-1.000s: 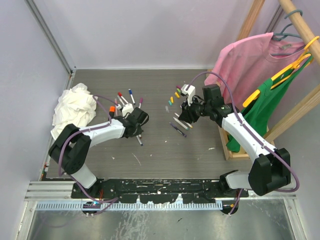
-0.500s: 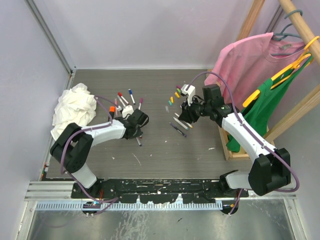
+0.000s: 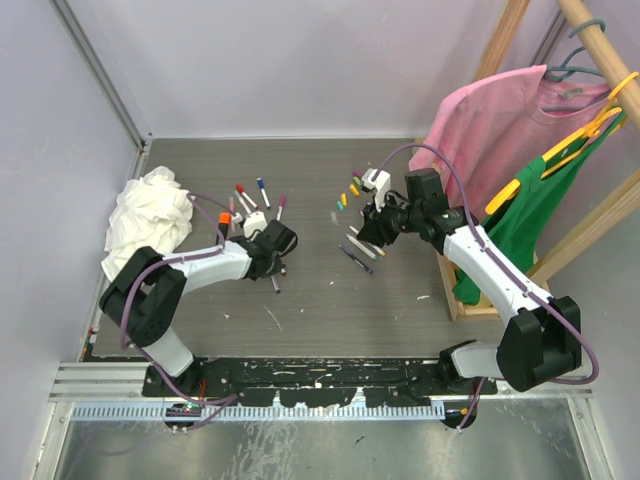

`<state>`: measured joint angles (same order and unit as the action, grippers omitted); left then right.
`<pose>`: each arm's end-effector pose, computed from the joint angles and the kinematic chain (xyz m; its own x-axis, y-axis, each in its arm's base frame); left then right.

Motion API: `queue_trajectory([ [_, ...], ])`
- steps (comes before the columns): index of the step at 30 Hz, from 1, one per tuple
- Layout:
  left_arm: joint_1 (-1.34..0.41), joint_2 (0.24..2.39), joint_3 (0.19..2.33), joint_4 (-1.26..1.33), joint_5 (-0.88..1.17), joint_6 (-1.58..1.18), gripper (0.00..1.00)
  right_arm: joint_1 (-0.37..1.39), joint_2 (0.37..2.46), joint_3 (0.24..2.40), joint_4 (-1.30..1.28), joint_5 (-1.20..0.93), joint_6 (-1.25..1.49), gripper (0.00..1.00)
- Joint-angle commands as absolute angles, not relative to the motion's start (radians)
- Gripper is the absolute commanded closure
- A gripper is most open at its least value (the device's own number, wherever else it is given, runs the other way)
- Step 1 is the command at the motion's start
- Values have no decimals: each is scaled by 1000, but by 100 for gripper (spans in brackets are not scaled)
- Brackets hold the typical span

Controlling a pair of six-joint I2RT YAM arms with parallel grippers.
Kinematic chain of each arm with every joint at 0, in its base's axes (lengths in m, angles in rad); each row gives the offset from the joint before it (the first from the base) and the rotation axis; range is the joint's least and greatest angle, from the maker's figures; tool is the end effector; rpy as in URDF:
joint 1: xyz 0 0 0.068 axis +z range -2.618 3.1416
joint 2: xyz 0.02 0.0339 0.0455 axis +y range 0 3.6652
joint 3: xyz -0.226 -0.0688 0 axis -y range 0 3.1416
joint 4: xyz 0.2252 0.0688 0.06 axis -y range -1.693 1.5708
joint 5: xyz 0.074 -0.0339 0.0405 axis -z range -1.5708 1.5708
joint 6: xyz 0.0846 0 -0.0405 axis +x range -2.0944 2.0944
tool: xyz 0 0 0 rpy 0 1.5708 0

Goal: Open the pen caps
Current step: Pick up the pen from the center of the board.

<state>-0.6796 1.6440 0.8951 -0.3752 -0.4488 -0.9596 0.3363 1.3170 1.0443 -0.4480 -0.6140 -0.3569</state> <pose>0.2620 -0.1645 0.0940 -0.7469 -0.3451 -0.5684 -0.3332 0.9339 -0.1292 0.2707 0.1463 0.2349 -0.3467 -0.4237 -0.8368 -0.8532 0.5130 0.0937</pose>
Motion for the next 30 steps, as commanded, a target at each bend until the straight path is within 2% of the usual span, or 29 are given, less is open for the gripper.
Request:
queue_trajectory([
  [1,-676,1610,856,-393,-482,-977,92,328,1295,1050,-418,-644,-361,68],
  [6,-676,1513,837,-404,-498,-959,100,328,1293,1051,-418,-658,-354,68],
  [14,-678,1291,711,-292,-429,-948,100,328,1300,1038,-397,-750,-298,68],
  [24,-689,924,435,109,-233,-882,100,321,1266,992,-308,-894,-210,68],
  [30,-712,800,328,344,-144,-869,100,314,1247,950,-234,-985,-165,67],
])
